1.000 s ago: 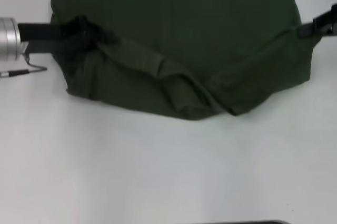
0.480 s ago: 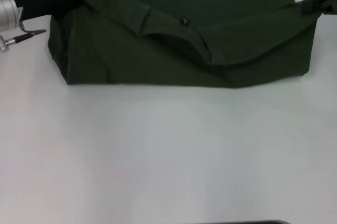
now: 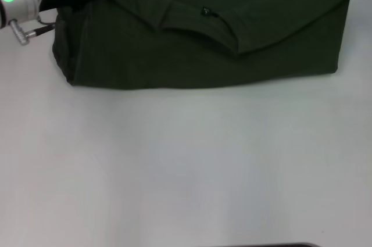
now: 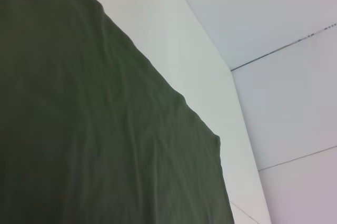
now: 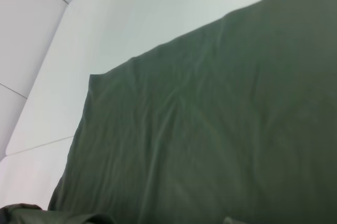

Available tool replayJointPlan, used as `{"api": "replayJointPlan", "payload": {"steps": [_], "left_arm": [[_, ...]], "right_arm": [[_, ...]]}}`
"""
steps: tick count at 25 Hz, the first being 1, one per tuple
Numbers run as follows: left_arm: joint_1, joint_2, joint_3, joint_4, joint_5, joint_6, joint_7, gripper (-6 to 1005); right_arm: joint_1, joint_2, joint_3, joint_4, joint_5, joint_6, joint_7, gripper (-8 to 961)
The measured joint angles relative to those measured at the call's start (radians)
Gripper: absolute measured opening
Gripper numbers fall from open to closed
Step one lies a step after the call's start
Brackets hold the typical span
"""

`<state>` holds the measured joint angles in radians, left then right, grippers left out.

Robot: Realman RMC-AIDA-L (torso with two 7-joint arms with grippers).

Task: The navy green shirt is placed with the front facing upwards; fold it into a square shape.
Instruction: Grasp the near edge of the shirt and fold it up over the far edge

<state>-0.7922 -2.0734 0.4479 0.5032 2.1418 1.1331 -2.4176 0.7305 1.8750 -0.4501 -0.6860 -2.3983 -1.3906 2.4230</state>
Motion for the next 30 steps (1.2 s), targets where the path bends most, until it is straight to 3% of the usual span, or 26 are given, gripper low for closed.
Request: {"api": "replayJointPlan", "payload": {"steps": [7, 30], "left_arm": [[-0.042, -0.001, 0.011, -0.028, -0.002, -0.062, 0.016, 44], [-0.098, -0.007, 0.026, -0.039, -0.015, -0.168, 0.023, 43]], "right_arm": [[0.021, 0.014, -0.057, 0.023, 0.005, 0.097, -0.009, 13], [0.093, 0.026, -0.177, 0.039, 0.005, 0.299, -0.019, 13]]}}
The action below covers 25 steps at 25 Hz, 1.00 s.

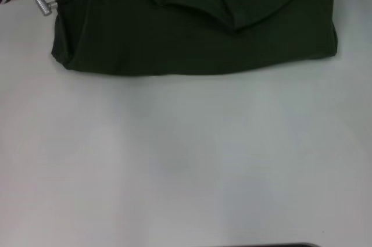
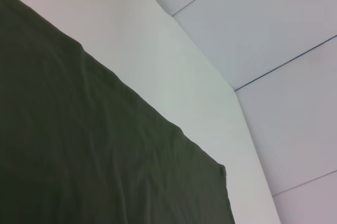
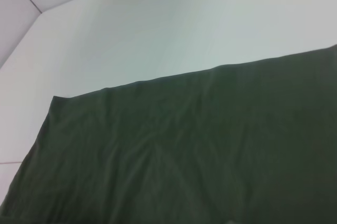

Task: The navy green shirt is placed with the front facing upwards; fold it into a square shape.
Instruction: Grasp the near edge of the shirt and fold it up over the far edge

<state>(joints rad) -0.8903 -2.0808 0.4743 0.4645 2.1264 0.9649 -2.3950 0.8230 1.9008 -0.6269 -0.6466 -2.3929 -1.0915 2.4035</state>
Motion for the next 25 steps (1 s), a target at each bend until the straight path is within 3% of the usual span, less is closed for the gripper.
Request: {"api": "replayJointPlan", "payload": {"steps": [3, 9, 15, 19, 25], "left_arm": [[-0.004, 0.000, 0.001, -0.001, -0.006, -0.016, 0.013, 43], [0.014, -0.022, -0.005, -0.001, -0.118, -0.048, 0.125, 65], [0.021, -0.026, -0.002, -0.002, -0.125, -0.077, 0.122, 91], [0.023, -0.026, -0.001, -0.006, -0.121, -0.078, 0.119, 256], [0.033, -0.023, 0.000, -0.017, -0.121, -0.078, 0.112, 468]], "right_arm": [[0.003, 0.002, -0.005, 0.001, 0.001, 0.020, 0.003, 40], [0.002, 0.003, -0.005, 0.015, -0.002, 0.035, 0.004, 94], [0.006, -0.005, -0.050, 0.021, -0.012, 0.057, 0.012, 147], [0.020, -0.003, -0.068, 0.023, -0.012, 0.074, 0.012, 183], [0.031, -0.007, -0.080, 0.024, -0.012, 0.076, 0.012, 413]]}}
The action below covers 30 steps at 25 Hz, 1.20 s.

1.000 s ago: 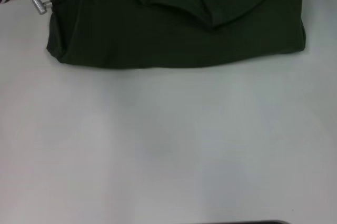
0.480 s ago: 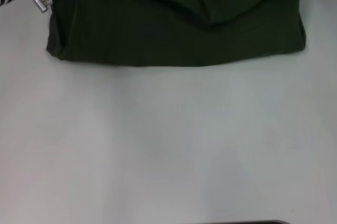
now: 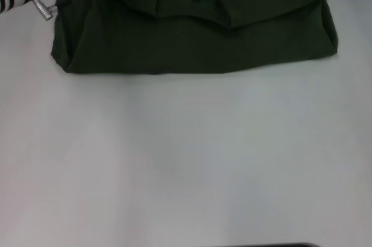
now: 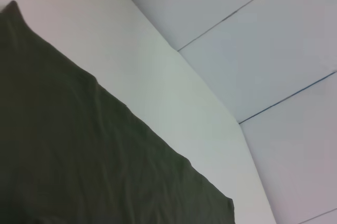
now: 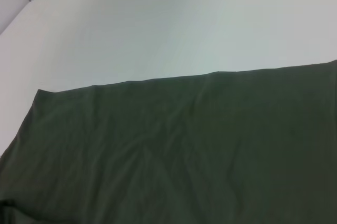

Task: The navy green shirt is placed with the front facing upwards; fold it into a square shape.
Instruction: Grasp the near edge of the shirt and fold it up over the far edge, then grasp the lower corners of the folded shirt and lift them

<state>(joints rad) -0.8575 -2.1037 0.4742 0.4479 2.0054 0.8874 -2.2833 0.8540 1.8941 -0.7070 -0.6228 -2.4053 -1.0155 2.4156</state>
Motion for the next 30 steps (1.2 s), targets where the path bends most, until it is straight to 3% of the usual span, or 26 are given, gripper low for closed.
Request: {"api": "replayJointPlan", "payload": {"steps": [11, 18, 23, 30], "left_arm": [[0.055, 0.028, 0.000, 0.011, 0.002, 0.108, -0.011, 576], [0.119, 0.052, 0.024, 0.059, 0.010, 0.276, -0.035, 652], [0.183, 0.072, 0.132, 0.162, 0.048, 0.349, -0.135, 651], [0.196, 0.089, 0.132, 0.205, 0.213, 0.426, -0.193, 645]], "right_arm": [[-0.023, -0.004, 0.003, -0.013, 0.005, -0.087, -0.014, 702], [-0.090, 0.002, 0.010, -0.097, 0.013, -0.238, -0.013, 920], [-0.160, 0.014, 0.051, -0.174, 0.059, -0.364, -0.012, 925], [-0.230, 0.004, 0.074, -0.179, 0.142, -0.454, -0.014, 926]]}}
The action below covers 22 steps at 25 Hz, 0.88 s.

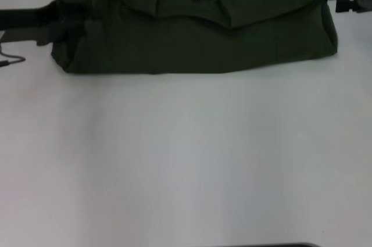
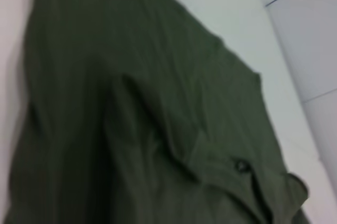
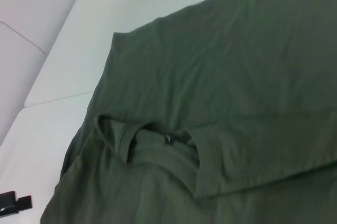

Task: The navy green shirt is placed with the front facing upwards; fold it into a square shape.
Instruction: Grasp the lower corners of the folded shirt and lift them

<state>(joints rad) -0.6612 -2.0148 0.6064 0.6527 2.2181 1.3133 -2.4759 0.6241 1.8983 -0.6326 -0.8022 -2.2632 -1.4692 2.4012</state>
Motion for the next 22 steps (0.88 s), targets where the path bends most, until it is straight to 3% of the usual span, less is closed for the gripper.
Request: {"api": "replayJointPlan", "payload": {"steps": [22], "left_arm": [[0.009, -0.016, 0.036, -0.017, 0.138, -0.191, 0.031, 646]], "right_arm": [[-0.034, 0.016, 0.002, 0.009, 0.002, -0.044, -0.013, 925]]}}
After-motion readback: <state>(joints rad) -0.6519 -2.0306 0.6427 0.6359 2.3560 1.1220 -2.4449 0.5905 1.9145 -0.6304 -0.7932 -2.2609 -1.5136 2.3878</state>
